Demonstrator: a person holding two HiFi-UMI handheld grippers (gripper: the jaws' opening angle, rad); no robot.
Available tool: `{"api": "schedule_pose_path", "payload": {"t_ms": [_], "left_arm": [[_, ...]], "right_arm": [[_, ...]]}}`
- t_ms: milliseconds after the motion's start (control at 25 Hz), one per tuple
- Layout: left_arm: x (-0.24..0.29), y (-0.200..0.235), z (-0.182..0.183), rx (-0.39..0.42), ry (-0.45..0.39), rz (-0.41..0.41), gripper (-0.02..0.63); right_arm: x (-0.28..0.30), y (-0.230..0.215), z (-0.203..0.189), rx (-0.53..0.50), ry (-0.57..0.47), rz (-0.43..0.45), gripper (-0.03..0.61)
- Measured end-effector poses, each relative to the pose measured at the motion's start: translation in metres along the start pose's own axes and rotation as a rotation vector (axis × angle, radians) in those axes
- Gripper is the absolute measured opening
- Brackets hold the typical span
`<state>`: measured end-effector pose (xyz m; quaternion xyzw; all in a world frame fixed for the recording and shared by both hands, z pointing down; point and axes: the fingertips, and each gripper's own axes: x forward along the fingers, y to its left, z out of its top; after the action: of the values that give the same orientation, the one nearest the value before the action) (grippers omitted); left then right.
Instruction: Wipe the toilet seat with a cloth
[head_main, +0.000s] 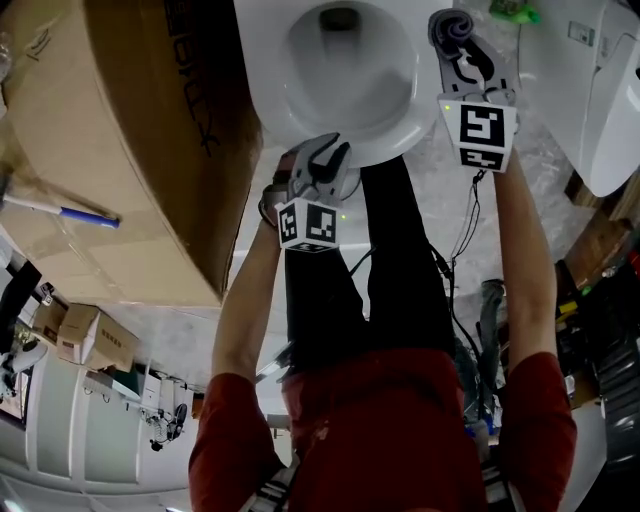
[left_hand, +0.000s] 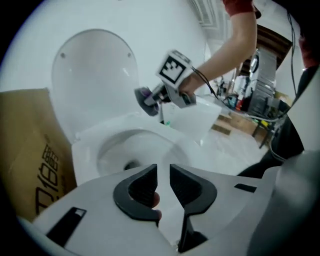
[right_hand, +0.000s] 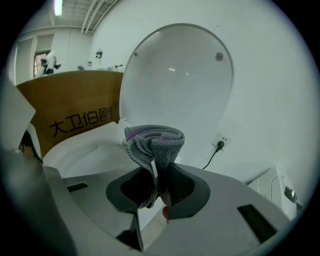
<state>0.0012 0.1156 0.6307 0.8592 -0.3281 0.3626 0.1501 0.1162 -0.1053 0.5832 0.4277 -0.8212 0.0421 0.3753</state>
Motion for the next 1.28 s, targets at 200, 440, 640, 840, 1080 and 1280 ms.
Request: {"api": "schedule_pose_path", "payload": {"t_ms": [200, 440, 640, 840, 1080, 1280], "left_arm": [[-0.023, 0.072, 0.067, -0.113, -0.231, 0.234, 0.023], [-0.048, 0.122, 0.117, -0.227, -0.372, 0.383, 0.012], [-0.069, 0.148, 0.146, -0.425, -0.542, 0.468, 0.012], [-0.077, 0.15, 0.151, -0.41, -0.563, 0.483, 0.012], [-0.09, 0.149, 0.145, -0.437, -0.57, 0.513, 0.012], [-0.099, 0.148, 0.133, -0.433, -0.56, 0.528, 0.012]], "right_arm": [[0.028, -0.004, -0.006, -0.286, 0.079, -0.002, 0.084], [0.066, 0.001, -0.011, -0.583, 0.161, 0.017, 0.084], [0.091, 0.011, -0.02, -0.781, 0.249, 0.072, 0.084], [0.092, 0.013, -0.022, -0.756, 0.243, 0.133, 0.084], [0.079, 0.02, -0.036, -0.745, 0.261, 0.151, 0.083], [0.05, 0.041, -0.066, -0.676, 0.291, 0.15, 0.083]]}}
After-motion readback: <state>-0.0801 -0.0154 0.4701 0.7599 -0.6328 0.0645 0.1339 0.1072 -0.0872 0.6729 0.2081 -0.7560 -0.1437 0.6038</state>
